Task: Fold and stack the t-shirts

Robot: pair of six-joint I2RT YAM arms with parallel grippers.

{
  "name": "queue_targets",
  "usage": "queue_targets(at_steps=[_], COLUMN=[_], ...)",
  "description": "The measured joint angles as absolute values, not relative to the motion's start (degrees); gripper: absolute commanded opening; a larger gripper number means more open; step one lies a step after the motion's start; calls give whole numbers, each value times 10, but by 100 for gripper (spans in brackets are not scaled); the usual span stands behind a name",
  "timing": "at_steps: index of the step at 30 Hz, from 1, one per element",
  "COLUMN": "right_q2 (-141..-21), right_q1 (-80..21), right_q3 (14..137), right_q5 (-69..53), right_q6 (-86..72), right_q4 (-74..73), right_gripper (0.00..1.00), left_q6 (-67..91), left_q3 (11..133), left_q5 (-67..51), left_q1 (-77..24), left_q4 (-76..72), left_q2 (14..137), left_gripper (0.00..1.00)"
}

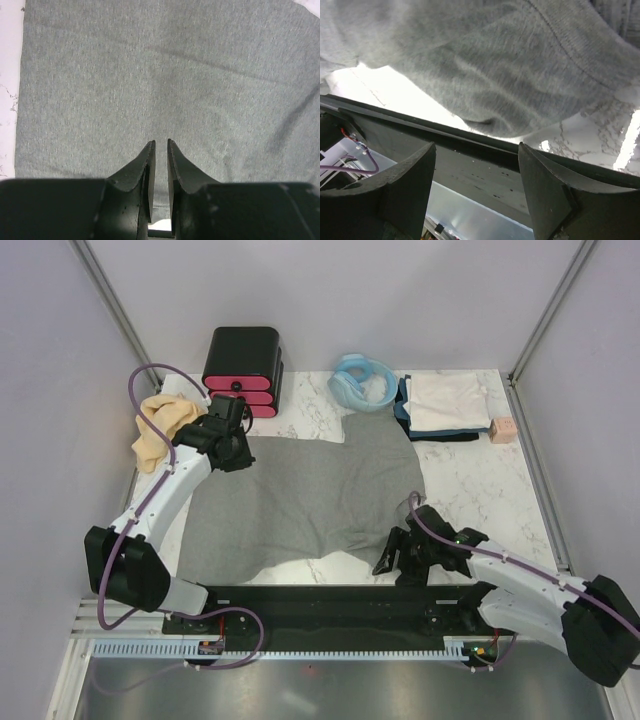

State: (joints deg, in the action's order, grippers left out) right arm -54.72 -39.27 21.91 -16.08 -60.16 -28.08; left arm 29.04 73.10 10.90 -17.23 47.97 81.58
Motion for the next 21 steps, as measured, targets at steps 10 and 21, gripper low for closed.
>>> queue_targets(at_steps=[10, 21], right_q2=[-648, -593], right_q1=[-393, -393], right_q3=[248, 248], right_q5=[-179, -130], right_q6=[-582, -581], right_q4=[-235, -263], right_gripper=[56, 0], left_q6=[290, 290], left_q3=[727, 722], left_q5=[121, 126], left_q1=[-172, -172], left_q4=[482, 484], left_q2=[809, 801], left_gripper=[22, 22])
